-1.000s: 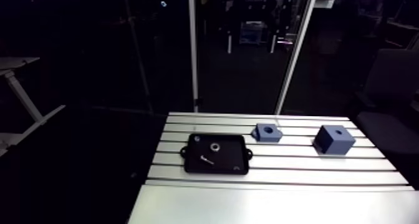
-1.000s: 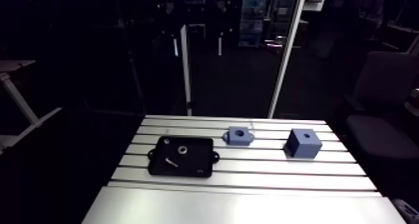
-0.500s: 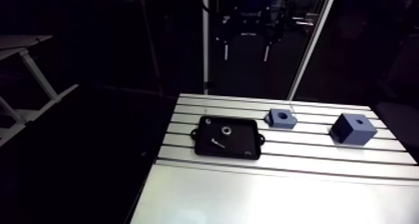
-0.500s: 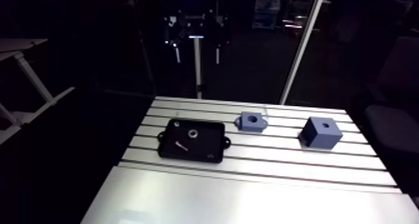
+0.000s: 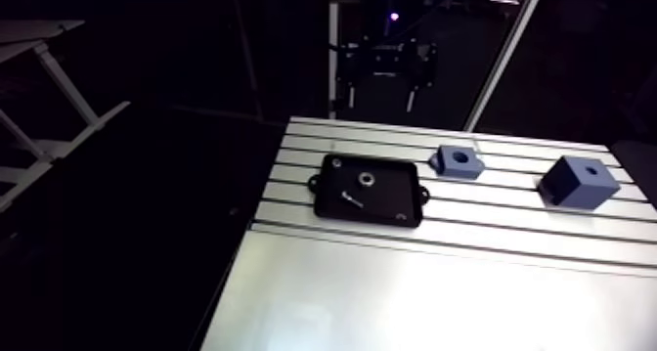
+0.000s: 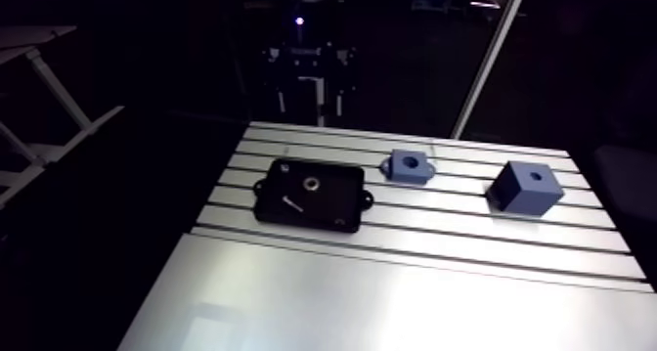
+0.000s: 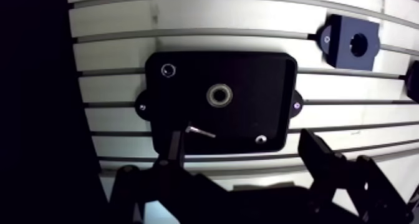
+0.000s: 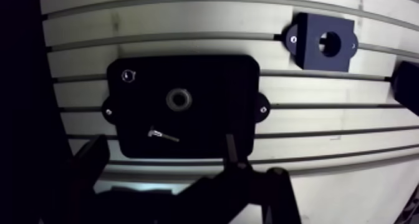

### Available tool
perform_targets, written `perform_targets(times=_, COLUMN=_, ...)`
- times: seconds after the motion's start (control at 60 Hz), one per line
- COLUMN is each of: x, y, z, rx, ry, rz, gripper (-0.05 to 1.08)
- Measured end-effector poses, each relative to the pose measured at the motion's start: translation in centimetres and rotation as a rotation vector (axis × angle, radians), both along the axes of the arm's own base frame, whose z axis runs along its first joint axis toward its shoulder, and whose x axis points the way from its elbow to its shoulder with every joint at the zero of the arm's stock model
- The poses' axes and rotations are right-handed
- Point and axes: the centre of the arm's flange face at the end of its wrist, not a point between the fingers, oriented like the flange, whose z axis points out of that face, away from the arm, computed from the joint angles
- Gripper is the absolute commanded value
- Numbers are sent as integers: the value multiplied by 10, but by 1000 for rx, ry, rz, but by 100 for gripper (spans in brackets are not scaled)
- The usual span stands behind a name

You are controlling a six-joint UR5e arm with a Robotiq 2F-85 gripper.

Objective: Pick up the bearing and press it into the housing until flush.

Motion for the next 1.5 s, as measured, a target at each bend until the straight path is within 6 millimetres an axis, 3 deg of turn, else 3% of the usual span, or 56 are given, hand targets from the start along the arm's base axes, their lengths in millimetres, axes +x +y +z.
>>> perform_targets(times=0.317, x=6, y=-8, z=-58, rx=-4, ry=-12, rz=-9, gripper=1)
perform_targets(times=0.483, x=10, y=-8, z=-74, rx=-4, ry=-17, rz=-4, gripper=1)
perform_targets(times=1.383, x=13, y=-7, z=-115, rx=-1, ry=-29, rz=42, gripper=1)
perform_targets(times=1.5, x=14, y=-7, z=-118, rx=0, ry=-32, rz=49, gripper=5)
